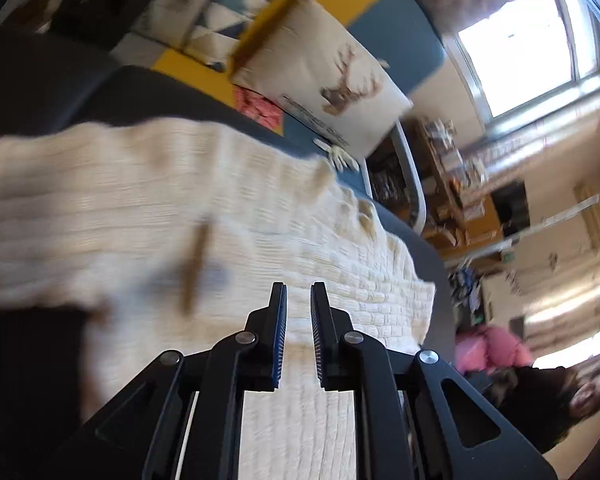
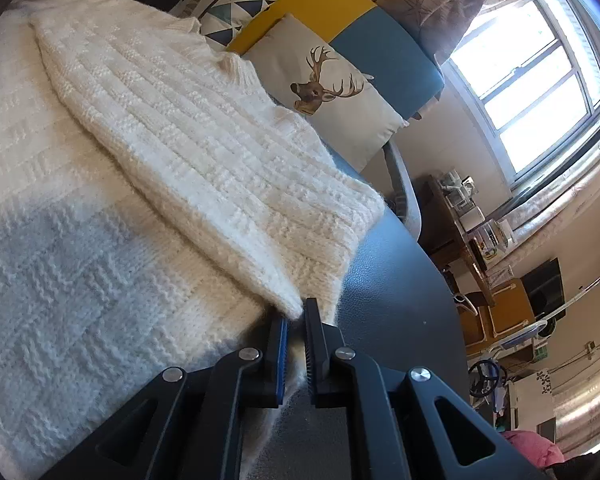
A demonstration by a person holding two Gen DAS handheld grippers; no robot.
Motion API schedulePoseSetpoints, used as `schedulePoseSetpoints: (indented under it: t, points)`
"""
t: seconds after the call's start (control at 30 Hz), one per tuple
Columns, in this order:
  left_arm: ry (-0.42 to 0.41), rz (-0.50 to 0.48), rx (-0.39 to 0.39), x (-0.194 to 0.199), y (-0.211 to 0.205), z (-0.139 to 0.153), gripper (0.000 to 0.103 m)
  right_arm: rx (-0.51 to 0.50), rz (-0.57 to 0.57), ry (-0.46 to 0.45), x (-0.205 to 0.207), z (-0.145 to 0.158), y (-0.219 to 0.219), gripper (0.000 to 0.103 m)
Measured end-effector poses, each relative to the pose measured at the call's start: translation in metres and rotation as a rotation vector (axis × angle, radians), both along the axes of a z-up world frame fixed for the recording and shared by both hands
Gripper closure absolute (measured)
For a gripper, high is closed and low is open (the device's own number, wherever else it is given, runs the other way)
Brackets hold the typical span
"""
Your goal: Fold clothes
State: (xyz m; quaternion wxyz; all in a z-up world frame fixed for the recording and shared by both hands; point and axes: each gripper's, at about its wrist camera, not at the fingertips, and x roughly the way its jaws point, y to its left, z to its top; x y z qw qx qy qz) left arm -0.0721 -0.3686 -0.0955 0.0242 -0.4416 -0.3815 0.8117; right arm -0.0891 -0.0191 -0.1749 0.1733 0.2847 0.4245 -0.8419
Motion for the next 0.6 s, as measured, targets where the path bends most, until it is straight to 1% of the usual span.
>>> schedulePoseSetpoints:
  t: [0.03,0.1,0.13,0.17,0.2,0.23,0.27,0.33,0.37,0.4,0.43,0.47,0.53,0.6]
  points:
    - [-0.009,-0.031,-0.026,-0.014,0.015,-0.002,0.09,-0.015,0.004,-0.013,-0.001,0.002,0.002,0.096]
    - [-0.09,-0.07,-0.089,-0.041,0.038,-0.02,0.09,-0.049,0.017,-0.055,-0.003,0.009,0.008,0.094]
    - [-0.142,-0.058,-0.14,-0.045,0.044,-0.029,0.09,-0.077,0.021,-0.09,-0.004,0.015,0.012,0.09]
    - [-0.188,-0.054,-0.162,-0.052,0.047,-0.039,0.09,-0.141,0.004,-0.138,-0.007,0.027,0.022,0.086]
    - [-0.186,-0.056,-0.149,-0.056,0.047,-0.044,0.09,-0.249,-0.039,-0.198,-0.012,0.04,0.036,0.086]
    - [-0.181,-0.043,-0.143,-0.056,0.046,-0.043,0.09,-0.37,-0.088,-0.265,-0.019,0.053,0.052,0.082]
    - [-0.175,-0.031,-0.138,-0.056,0.045,-0.041,0.09,-0.541,-0.158,-0.369,-0.029,0.062,0.074,0.081]
    - [-0.144,-0.016,-0.153,-0.054,0.047,-0.033,0.09,-0.906,-0.314,-0.641,-0.049,0.06,0.12,0.081]
    - [-0.119,-0.037,-0.166,-0.055,0.054,-0.028,0.09,-1.089,-0.393,-0.784,-0.057,0.048,0.141,0.08]
    - [-0.095,-0.058,-0.179,-0.056,0.061,-0.024,0.09,-1.237,-0.448,-0.875,-0.059,0.035,0.155,0.079]
    - [-0.09,-0.087,-0.187,-0.058,0.07,-0.023,0.09,-1.339,-0.485,-0.916,-0.059,0.025,0.164,0.079]
    - [-0.093,-0.128,-0.216,-0.061,0.083,-0.024,0.09,-1.434,-0.514,-0.95,-0.058,0.016,0.172,0.079]
    - [-0.104,-0.192,-0.265,-0.07,0.105,-0.028,0.09,-1.585,-0.521,-1.007,-0.057,0.002,0.174,0.079]
    - [-0.125,-0.235,-0.3,-0.077,0.122,-0.035,0.09,-1.682,-0.557,-1.069,-0.058,-0.013,0.17,0.079]
